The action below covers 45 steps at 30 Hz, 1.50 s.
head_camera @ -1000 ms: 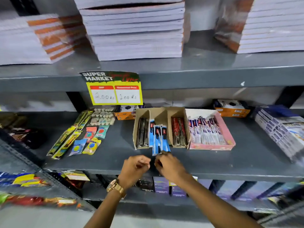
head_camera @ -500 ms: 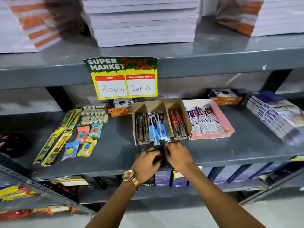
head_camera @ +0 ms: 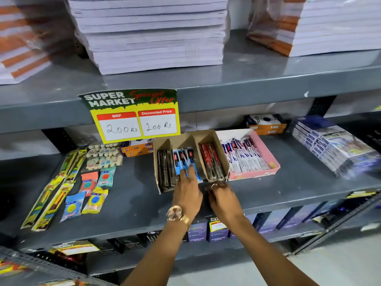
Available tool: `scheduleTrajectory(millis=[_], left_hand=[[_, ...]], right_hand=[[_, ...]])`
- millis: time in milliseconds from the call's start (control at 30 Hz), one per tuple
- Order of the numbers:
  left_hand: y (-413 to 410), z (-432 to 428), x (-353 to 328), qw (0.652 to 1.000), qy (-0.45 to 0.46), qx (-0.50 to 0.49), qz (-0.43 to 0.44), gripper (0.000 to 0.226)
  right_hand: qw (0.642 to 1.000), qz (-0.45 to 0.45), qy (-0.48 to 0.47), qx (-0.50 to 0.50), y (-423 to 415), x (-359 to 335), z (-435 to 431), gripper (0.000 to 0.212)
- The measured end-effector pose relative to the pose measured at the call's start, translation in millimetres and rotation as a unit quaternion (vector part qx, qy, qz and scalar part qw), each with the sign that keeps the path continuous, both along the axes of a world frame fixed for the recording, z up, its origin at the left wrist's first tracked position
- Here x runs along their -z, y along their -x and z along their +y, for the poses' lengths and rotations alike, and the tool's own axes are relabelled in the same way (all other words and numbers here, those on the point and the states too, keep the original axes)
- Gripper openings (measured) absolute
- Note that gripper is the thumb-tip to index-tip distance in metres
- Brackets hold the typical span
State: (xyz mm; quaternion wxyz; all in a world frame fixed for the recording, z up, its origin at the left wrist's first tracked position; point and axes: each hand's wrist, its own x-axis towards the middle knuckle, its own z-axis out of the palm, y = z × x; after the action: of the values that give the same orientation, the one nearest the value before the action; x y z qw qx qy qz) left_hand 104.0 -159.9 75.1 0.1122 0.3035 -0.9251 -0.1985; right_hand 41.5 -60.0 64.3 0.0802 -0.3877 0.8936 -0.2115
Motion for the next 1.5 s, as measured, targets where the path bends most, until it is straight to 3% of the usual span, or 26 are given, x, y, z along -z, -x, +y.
scheduleTrajectory(millis=[67,233,333,500,867,967,1133,1367,1500], left_hand=[[23,-3,-3,0.997,-0.024,-0.047,-0.051,0.079],[57,-20,13,0.987,-0.016,-0.117,-0.111,0.072],[63,-17,16,0.984,0.009,-0.138,-0.113,0.072],[69,-10,22,0.985,0.021,-0.129,-0.112,0.053],[69,-13,20,0.987,0.029,-0.111,-0.112,0.067],[55,-6,7,0.989,0.041,-0.122,-0.072,0.066],[-1,28,18,0.997,0.014,-0.064,-0.044,0.041],[-9,12,36,0.997,0.057,0.054,-0.028,0.046],[1,0,43,0.996,0.062,0.066,-0.008,0.046]], right_hand=[[1.0,0.011,0.014,0.01,6,-4,3,0.032],[0.996,0.022,0.081,0.002,29,-32,-3,0.025],[0.997,0.006,0.07,-0.016,44,-45,-13,0.028],[0.998,-0.007,0.049,-0.033,55,-55,-15,0.026],[0.996,0.001,-0.014,-0.085,46,-35,4,0.024],[0.995,0.013,-0.04,-0.09,38,-25,20,0.028],[0.987,0.029,-0.104,-0.117,34,-6,25,0.037],[0.989,0.076,-0.098,-0.078,44,3,1,0.039],[0.992,0.109,-0.031,-0.05,31,26,12,0.033]])
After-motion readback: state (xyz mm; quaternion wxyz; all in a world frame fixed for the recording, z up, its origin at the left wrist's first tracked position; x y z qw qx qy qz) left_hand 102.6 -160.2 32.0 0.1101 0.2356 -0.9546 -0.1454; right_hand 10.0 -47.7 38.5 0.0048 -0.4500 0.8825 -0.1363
